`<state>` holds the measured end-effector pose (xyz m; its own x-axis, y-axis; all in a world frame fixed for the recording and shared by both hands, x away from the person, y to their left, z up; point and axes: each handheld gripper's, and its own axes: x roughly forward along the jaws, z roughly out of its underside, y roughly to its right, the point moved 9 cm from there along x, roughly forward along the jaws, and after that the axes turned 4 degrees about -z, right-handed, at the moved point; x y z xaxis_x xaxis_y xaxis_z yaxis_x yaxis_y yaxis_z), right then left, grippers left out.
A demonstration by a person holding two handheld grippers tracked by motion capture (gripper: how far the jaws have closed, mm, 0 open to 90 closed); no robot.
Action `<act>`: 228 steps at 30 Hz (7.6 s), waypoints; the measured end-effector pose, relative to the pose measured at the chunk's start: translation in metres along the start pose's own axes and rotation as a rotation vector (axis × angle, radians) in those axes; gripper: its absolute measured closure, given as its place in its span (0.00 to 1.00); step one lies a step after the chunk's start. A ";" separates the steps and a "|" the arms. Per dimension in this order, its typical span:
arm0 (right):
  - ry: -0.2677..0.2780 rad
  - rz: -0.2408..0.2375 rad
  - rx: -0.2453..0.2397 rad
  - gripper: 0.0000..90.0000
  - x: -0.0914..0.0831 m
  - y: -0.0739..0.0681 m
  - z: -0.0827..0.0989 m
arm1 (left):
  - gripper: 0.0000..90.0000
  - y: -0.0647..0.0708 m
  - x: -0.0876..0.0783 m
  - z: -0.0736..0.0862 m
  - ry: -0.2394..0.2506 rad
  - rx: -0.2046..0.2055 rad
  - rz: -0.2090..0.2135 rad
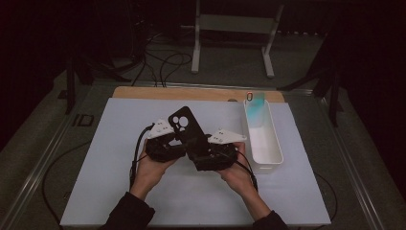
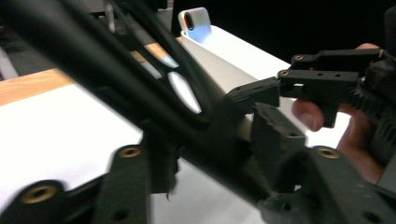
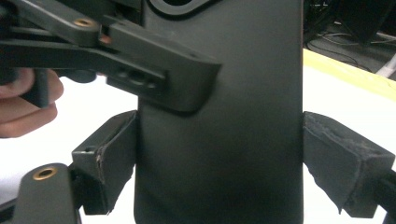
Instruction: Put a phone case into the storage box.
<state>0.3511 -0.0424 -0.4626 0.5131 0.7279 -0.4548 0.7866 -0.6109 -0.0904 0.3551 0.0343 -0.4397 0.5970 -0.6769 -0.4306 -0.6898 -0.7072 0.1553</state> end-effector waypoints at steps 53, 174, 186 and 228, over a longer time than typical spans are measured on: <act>-0.007 -0.015 -0.009 0.09 -0.017 0.015 -0.008 | 0.95 -0.006 -0.007 0.005 0.026 0.035 -0.029; 0.084 0.056 0.033 0.16 -0.007 0.015 -0.056 | 0.00 -0.081 -0.074 0.094 0.034 0.034 -0.289; 0.088 0.062 0.037 0.16 -0.009 0.017 -0.055 | 0.00 -0.100 -0.100 0.119 0.037 0.003 -0.340; 0.093 0.201 0.075 0.16 -0.019 0.070 -0.071 | 0.00 -0.105 -0.101 0.137 0.015 -0.001 -0.364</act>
<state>0.4204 -0.0770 -0.3973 0.6894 0.6125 -0.3868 0.6390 -0.7657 -0.0735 0.3113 0.2053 -0.5344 0.8091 -0.3836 -0.4452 -0.4305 -0.9026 -0.0047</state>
